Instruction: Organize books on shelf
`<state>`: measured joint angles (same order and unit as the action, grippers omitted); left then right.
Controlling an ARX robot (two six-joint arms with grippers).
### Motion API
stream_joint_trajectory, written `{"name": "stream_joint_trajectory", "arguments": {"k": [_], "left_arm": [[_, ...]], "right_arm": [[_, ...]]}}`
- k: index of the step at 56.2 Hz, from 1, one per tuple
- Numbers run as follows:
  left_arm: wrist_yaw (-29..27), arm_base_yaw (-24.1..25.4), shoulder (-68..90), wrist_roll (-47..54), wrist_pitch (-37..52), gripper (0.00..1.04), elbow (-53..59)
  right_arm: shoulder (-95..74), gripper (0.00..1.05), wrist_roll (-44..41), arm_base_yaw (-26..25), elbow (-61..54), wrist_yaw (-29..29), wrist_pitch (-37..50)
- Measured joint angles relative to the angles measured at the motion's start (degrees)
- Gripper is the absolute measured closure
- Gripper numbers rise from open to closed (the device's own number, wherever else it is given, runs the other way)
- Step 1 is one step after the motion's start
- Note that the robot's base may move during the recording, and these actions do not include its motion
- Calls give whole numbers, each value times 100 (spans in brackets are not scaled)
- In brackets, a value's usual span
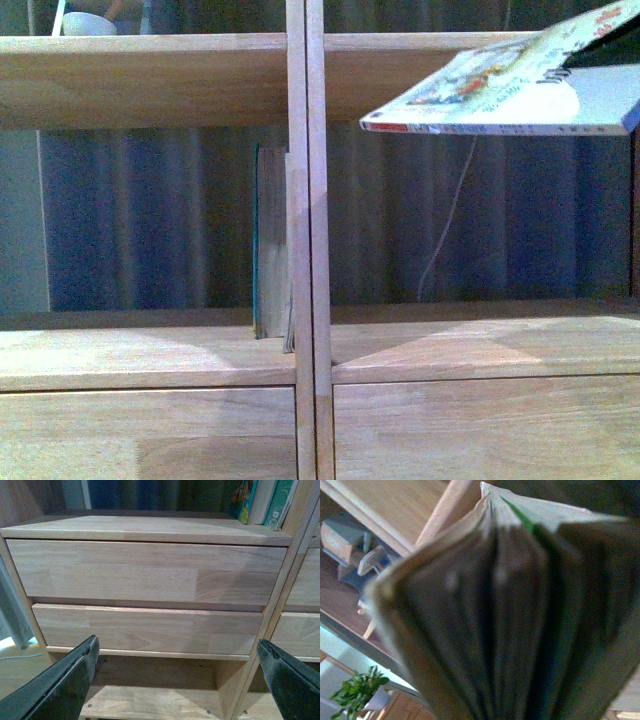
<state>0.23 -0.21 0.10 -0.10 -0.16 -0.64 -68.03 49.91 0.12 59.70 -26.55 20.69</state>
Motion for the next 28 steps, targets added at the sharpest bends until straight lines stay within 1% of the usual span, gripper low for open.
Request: {"name": "stream_joint_trajectory", "arguments": {"k": [3,8,9,10,17,18,20,24,28], "left_arm": [[262,90,181,-321,376,7,0],[761,275,1182,-1276,1759,7,-116],[793,297,1335,-1333,1921,7,-153],[951,337,1650,-1567,2240,7,-243],[1683,400,3027,-2695,3482,7,-837],[1718,400,3136,-2750,3578,7,-901],[1982,402,3436,-3128,3847,7,-1075],[2490,326,4153,-4166,4712,7,-1495],[2544,59,4684,-5084,5543,7,-1834]], "right_arm": [[26,97,-11,76,48,0,-2],[48,97,-85,271,140,37,-50],[48,97,-96,299,151,37,-63],[50,97,-127,358,173,44,-92],[50,97,-275,680,229,129,-232],[50,97,-293,710,234,140,-245],[50,97,-334,804,240,168,-280],[50,97,-439,1082,282,267,-372],[50,97,-509,1373,337,354,-439]]}}
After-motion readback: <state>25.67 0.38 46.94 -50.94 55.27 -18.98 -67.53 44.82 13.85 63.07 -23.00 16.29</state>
